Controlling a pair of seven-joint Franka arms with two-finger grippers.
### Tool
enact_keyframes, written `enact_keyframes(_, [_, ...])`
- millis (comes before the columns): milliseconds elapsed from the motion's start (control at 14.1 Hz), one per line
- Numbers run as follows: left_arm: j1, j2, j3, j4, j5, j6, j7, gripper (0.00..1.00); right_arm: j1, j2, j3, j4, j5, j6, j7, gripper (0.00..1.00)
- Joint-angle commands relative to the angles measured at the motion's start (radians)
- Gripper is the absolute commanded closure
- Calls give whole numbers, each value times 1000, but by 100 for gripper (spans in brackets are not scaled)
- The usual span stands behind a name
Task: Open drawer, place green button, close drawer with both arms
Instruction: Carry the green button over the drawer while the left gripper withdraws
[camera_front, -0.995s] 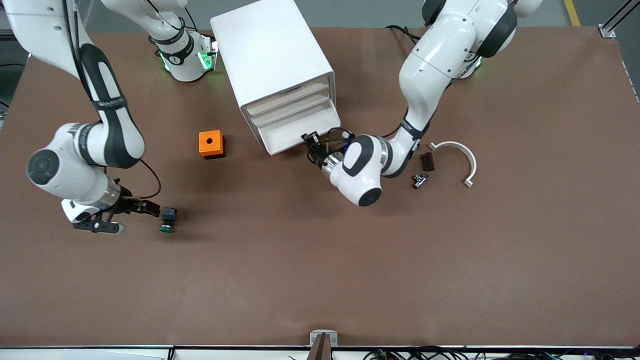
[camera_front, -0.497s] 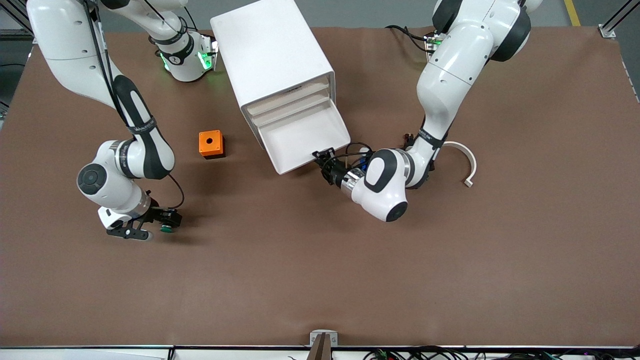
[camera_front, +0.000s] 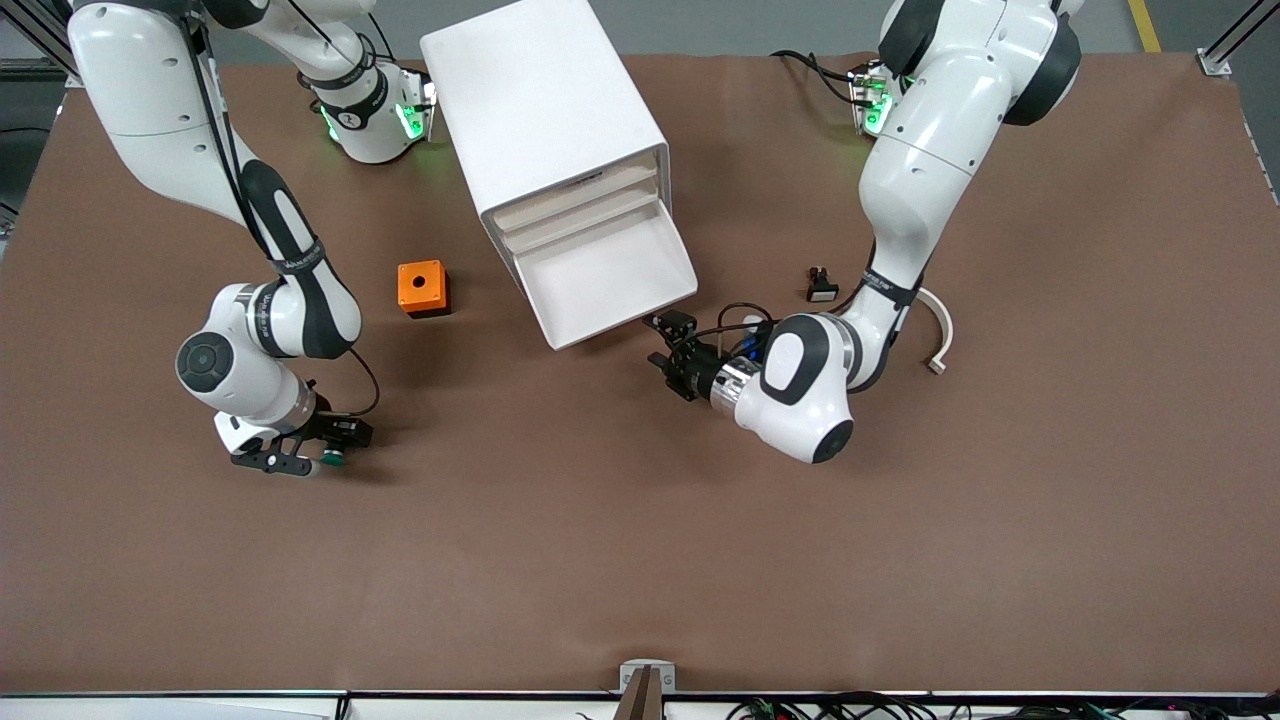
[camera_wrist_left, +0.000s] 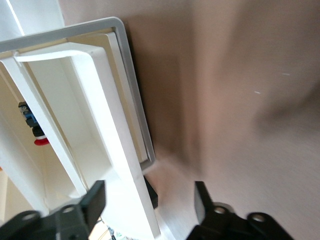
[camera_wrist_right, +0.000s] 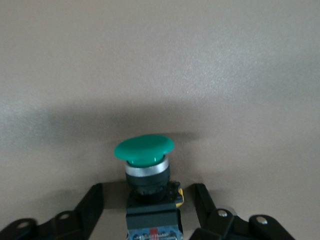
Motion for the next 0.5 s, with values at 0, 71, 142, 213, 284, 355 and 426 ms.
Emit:
enact_keyframes(0, [13, -69, 41, -3, 136, -13, 7, 1, 8, -22, -2, -15, 9, -44, 20, 95])
enact_keyframes(71, [13, -86, 42, 14, 237, -13, 7, 1, 8, -31, -2, -12, 9, -72, 29, 99])
enact_keyframes(142, [8, -111, 39, 30, 408, -13, 7, 1, 11, -57, -2, -9, 9, -109, 46, 100])
enact_keyframes(213, [2, -125, 29, 31, 560, -10, 10, 1, 20, -82, -2, -7, 9, -150, 73, 100])
enact_keyframes(284, [1, -143, 27, 36, 658, -10, 42, 1, 31, -111, -2, -7, 9, -187, 105, 100])
enact_keyframes(355, [1, -168, 28, 36, 719, -10, 103, 1, 46, -144, 0, -7, 10, -230, 148, 100])
enact_keyframes(426, [7, -203, 33, 33, 752, -10, 160, 1, 65, -178, 9, -9, 12, -271, 209, 100])
